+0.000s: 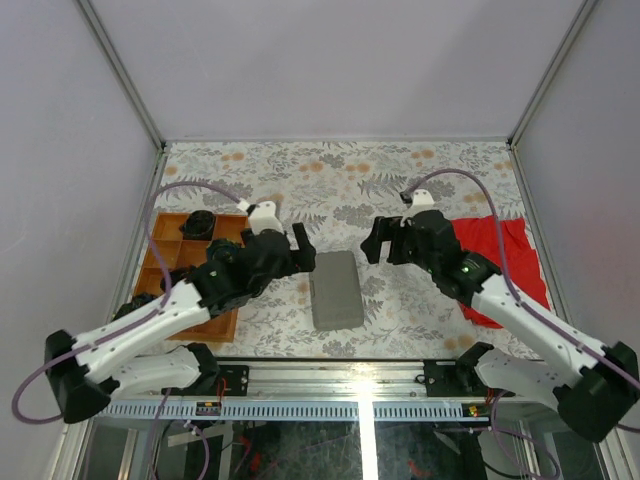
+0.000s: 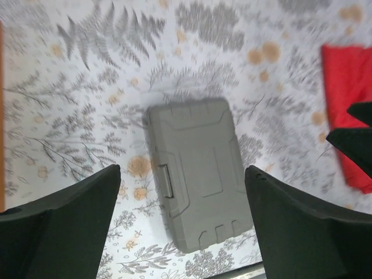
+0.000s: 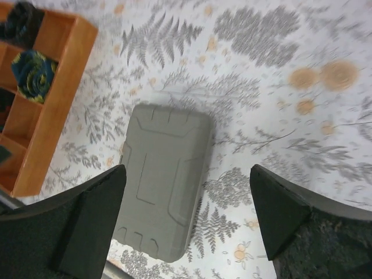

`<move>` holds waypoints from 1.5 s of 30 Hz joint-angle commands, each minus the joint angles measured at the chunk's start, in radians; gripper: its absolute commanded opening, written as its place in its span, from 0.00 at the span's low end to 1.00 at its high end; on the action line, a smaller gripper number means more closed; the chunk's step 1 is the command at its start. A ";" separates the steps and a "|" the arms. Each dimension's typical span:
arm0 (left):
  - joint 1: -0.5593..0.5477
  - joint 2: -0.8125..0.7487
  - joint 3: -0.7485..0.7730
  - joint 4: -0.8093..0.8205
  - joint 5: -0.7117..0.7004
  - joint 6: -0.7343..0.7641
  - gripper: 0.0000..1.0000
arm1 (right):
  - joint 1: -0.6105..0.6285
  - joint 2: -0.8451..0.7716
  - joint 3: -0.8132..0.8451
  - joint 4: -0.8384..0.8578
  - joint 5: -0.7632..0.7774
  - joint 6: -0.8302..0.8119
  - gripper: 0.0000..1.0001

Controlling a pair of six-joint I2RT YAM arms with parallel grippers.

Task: Sort the tools into containers
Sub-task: Close the storage box at the center of the board, then reset both arms

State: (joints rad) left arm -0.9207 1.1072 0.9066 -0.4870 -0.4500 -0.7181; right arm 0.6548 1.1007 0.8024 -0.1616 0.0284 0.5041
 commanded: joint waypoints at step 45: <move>-0.005 -0.649 -0.146 -0.218 -0.446 -0.034 1.00 | 0.008 -0.839 -0.275 -0.158 0.605 -0.113 0.99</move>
State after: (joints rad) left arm -0.9215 0.4732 0.7235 -0.6907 -0.8345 -0.7475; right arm 0.6559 0.2958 0.4740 -0.3141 0.5854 0.3855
